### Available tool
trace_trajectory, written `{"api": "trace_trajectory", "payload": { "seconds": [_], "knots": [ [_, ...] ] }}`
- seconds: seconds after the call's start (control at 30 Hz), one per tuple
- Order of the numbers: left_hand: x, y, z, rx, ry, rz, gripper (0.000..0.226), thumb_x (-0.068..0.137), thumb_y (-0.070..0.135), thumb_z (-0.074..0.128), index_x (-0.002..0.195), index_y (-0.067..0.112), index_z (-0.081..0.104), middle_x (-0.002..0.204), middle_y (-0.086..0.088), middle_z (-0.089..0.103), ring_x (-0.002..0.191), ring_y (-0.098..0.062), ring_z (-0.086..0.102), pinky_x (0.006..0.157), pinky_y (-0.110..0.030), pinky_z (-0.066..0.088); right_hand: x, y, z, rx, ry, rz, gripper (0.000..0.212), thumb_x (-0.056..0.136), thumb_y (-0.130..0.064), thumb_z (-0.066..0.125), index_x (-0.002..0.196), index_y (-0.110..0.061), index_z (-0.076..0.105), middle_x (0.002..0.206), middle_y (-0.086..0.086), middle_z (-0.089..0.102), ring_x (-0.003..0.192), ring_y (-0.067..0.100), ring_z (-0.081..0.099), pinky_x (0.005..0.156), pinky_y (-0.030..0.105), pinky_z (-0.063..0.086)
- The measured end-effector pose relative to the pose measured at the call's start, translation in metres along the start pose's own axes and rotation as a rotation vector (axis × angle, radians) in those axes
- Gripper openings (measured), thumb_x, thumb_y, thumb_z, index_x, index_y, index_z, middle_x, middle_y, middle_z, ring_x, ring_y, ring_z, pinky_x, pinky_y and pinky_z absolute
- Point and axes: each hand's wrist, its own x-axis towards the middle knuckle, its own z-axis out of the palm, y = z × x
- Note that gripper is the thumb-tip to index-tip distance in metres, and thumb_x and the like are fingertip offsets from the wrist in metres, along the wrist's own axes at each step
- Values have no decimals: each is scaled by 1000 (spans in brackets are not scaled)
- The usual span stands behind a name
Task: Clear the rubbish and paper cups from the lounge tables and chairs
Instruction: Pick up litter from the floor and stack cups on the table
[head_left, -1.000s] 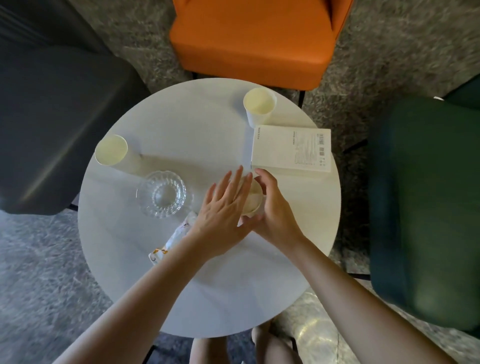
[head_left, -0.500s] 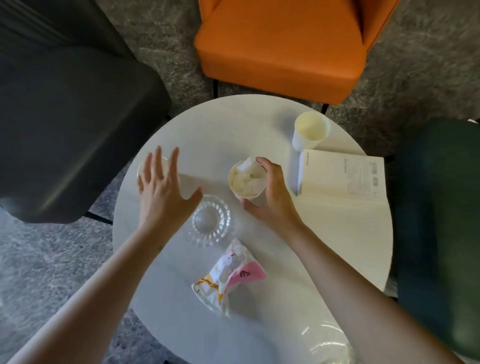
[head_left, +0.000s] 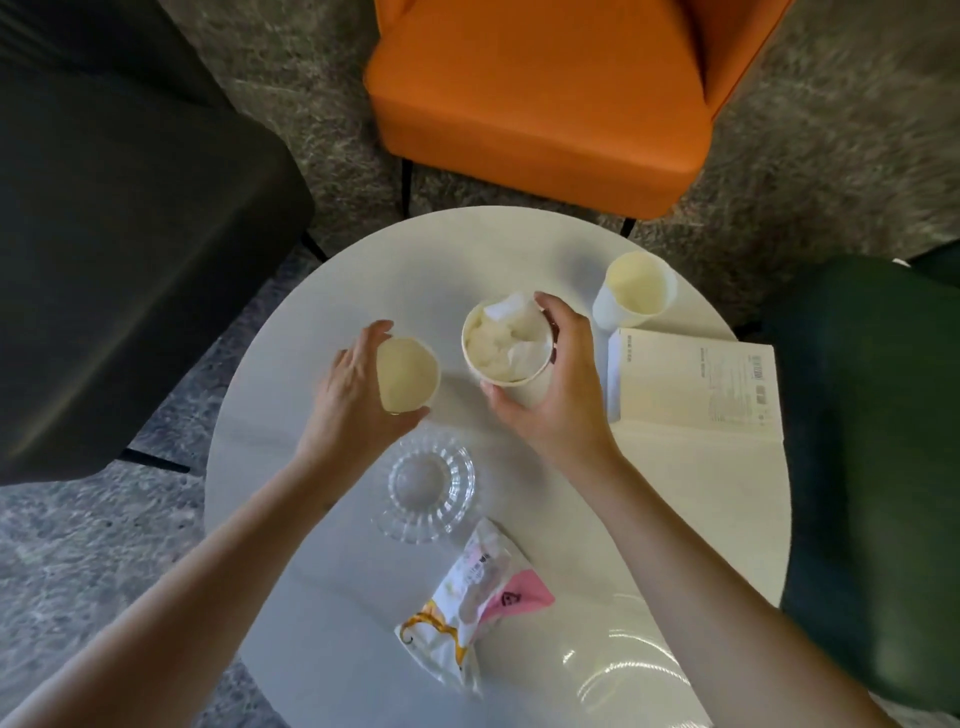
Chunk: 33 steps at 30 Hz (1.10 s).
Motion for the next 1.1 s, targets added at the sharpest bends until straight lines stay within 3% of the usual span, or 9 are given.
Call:
{"api": "trace_trajectory", "payload": {
  "seconds": [0.2, 0.33, 0.43, 0.53, 0.63, 0.73, 0.87, 0.97, 1.1],
  "knots": [
    [13, 38, 29, -100, -135, 120, 97, 55, 36, 83, 136, 21, 32, 127, 0, 53, 107, -26, 53, 83, -32, 35, 11, -29, -21, -1, 22, -67, 80, 65, -26, 77, 130, -6, 35, 125, 8, 45, 116, 17, 46, 95, 31, 45],
    [14, 51, 39, -189, -161, 130, 101, 59, 44, 77, 141, 16, 26, 138, -2, 46, 115, -26, 52, 89, -33, 39, 2, -22, -18, -82, -44, -33, 87, 65, -21, 79, 136, -9, 31, 122, 0, 42, 112, -3, 38, 94, 6, 32],
    [12, 46, 44, -150, -128, 119, 112, 59, 34, 82, 146, 13, 14, 145, -2, 37, 118, -28, 50, 85, -24, 33, -7, -9, -11, -142, -129, 10, 85, 64, -13, 79, 135, -4, 34, 120, 7, 42, 110, 1, 39, 92, -1, 27],
    [12, 41, 47, -192, -118, 140, 112, 58, 24, 83, 145, 17, 12, 119, 10, 53, 108, -26, 55, 77, -18, 30, -12, -1, -6, -160, -196, 47, 84, 63, -13, 79, 134, -2, 35, 122, 7, 41, 115, 18, 44, 99, 18, 37],
    [11, 38, 51, -212, -107, 141, 114, 58, 23, 84, 145, 19, 12, 109, 18, 49, 106, -24, 56, 78, -20, 32, -16, 3, -5, -221, -224, 7, 87, 65, -27, 78, 135, -2, 34, 128, 12, 42, 121, 26, 42, 100, 43, 39],
    [12, 39, 55, -248, -89, 177, 111, 57, 30, 83, 144, 22, 14, 109, 17, 48, 101, -19, 57, 79, -19, 34, -11, 9, -17, -282, -157, -8, 82, 72, -45, 65, 135, -4, 35, 131, 12, 45, 121, 22, 39, 101, 38, 35],
    [20, 40, 62, -309, -97, 162, 112, 53, 27, 85, 142, 27, 16, 113, 9, 52, 93, -8, 52, 72, -6, 29, 17, 28, -45, -439, 89, 24, 66, 74, -29, 70, 129, -2, 44, 125, 18, 51, 116, 33, 46, 95, 43, 36],
    [24, 41, 64, -297, -112, 149, 113, 54, 26, 86, 143, 26, 16, 117, 4, 54, 94, -10, 52, 74, -11, 32, 40, 44, -60, -610, 210, 61, 69, 70, -25, 75, 129, -6, 45, 128, 16, 49, 121, 33, 43, 98, 43, 32],
    [28, 47, 61, -298, -113, 118, 106, 55, 26, 85, 140, 27, 22, 111, 7, 55, 96, -19, 57, 75, -22, 36, 60, 65, -64, -632, 191, 224, 80, 71, -29, 75, 137, -13, 34, 138, 12, 41, 129, 29, 35, 104, 40, 23]
  ]
}}
